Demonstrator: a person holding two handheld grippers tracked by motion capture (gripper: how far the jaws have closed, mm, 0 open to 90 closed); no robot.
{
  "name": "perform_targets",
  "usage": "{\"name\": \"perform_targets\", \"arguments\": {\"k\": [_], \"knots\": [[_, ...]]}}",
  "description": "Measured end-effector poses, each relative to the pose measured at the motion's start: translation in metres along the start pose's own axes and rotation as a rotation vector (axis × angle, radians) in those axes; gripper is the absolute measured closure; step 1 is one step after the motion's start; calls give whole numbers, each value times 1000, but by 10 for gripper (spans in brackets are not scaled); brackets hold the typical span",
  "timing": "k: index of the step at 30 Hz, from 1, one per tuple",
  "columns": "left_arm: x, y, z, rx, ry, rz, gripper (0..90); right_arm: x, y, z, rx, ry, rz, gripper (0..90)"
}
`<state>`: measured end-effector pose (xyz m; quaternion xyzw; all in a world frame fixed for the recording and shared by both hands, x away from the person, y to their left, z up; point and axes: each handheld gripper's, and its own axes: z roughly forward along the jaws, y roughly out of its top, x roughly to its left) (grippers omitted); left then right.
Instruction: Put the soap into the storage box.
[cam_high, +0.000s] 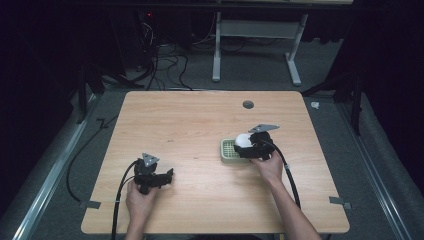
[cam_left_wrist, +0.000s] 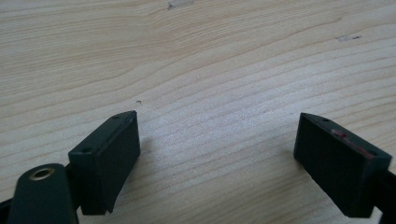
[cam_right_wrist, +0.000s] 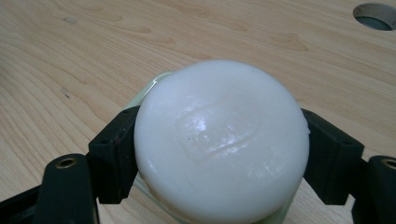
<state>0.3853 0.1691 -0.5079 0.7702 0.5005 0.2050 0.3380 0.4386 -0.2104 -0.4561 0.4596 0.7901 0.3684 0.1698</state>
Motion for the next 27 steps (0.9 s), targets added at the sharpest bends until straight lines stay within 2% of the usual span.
{"name": "perform_targets", "arguments": {"k": [9, 27], "knots": [[0, 0, 0, 0, 0, 0, 149, 1, -2, 12, 23, -3, -6, 244], [0, 0, 0, 2, 0, 2, 149, 1, -7, 24, 55, -7, -1, 243]]}}
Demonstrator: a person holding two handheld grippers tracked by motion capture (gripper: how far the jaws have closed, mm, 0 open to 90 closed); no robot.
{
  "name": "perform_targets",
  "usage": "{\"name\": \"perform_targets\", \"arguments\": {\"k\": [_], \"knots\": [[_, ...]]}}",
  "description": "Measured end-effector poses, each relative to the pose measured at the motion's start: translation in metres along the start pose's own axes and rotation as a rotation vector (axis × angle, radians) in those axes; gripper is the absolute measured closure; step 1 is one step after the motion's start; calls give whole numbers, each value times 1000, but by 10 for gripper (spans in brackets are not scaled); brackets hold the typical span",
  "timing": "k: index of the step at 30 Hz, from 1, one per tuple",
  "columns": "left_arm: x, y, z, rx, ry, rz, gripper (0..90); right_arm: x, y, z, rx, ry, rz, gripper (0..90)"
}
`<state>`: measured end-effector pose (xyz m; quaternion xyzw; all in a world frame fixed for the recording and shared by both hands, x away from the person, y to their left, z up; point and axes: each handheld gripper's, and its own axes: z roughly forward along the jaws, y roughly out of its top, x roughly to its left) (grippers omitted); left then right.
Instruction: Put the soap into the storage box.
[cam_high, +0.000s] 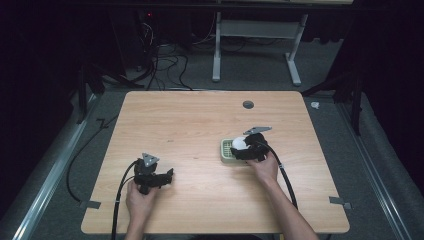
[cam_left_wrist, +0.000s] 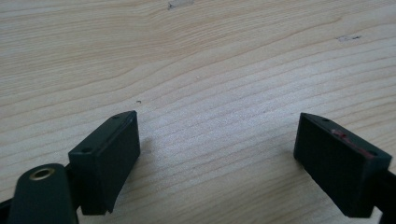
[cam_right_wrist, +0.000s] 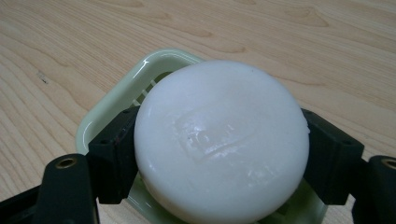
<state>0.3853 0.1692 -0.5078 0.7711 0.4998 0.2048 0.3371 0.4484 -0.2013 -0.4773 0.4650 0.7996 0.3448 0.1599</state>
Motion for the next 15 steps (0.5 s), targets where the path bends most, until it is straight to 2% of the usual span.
{"name": "perform_targets", "arguments": {"k": [7, 15], "knots": [[0, 0, 0, -1, 1, 0, 149, 0, -2, 4, 12, -1, 4, 242], [0, 0, 0, 0, 0, 0, 149, 0, -3, 5, 3, -3, 1, 237]]}}
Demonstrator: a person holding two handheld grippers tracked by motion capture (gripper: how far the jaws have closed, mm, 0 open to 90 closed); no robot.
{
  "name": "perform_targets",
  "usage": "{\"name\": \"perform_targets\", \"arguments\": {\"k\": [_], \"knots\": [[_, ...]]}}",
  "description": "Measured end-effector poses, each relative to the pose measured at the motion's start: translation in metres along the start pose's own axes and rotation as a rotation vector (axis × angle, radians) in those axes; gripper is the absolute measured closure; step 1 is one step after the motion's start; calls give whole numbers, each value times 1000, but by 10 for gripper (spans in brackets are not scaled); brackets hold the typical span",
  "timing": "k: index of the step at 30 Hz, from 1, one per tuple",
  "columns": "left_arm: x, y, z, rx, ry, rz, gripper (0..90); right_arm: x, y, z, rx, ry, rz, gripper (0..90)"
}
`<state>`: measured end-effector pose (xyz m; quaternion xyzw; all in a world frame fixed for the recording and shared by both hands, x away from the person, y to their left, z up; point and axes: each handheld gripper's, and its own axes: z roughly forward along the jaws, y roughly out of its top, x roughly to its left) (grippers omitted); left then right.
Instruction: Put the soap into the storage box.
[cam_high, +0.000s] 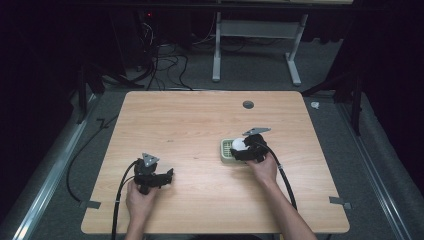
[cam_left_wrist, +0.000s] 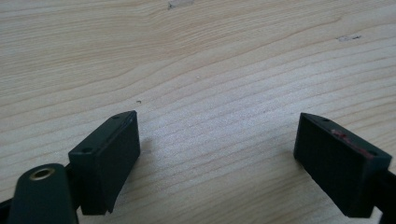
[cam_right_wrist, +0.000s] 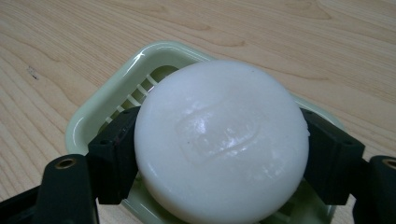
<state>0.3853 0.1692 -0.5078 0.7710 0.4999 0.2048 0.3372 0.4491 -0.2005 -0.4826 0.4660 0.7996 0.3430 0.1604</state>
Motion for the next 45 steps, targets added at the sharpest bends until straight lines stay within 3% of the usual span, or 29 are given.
{"name": "perform_targets", "arguments": {"k": [15, 45], "knots": [[0, 0, 0, 0, 0, 0, 149, -6, 0, -10, -47, 27, 47, 168], [0, 0, 0, -2, 0, -2, 149, -14, 2, -44, -139, 48, 75, 201]]}}
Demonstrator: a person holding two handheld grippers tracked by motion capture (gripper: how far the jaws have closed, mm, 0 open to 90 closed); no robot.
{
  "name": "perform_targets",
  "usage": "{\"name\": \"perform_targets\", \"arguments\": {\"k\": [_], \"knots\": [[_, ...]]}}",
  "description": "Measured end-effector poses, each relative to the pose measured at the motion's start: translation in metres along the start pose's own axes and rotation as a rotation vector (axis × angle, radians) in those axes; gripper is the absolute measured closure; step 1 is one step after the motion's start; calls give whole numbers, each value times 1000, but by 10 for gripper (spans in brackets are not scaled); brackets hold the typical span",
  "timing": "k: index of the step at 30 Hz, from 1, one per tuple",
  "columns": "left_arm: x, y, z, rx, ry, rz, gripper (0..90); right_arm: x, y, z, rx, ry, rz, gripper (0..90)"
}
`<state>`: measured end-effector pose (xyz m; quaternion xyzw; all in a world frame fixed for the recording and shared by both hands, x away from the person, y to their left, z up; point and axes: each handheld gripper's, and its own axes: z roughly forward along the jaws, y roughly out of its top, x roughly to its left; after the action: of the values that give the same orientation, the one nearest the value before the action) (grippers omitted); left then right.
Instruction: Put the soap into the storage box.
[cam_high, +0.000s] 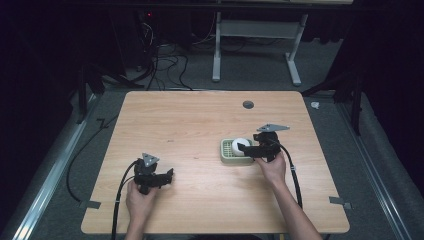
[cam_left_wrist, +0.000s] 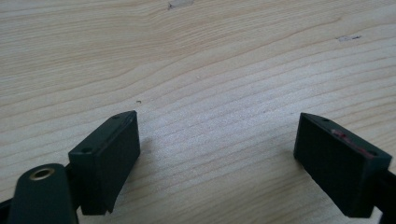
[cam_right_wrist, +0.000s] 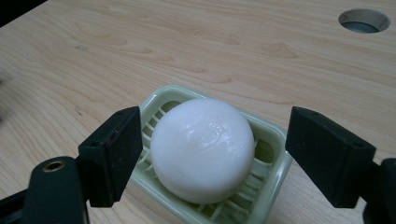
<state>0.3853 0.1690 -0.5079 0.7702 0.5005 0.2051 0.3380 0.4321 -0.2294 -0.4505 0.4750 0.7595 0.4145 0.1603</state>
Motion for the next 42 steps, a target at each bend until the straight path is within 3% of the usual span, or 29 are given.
{"name": "perform_targets", "arguments": {"k": [20, 42], "knots": [[0, 0, 0, 0, 0, 0, 149, -5, 1, -23, -35, 1, 5, 217], [0, 0, 0, 0, 0, 0, 149, -11, -1, -50, -67, -32, 4, 243]]}}
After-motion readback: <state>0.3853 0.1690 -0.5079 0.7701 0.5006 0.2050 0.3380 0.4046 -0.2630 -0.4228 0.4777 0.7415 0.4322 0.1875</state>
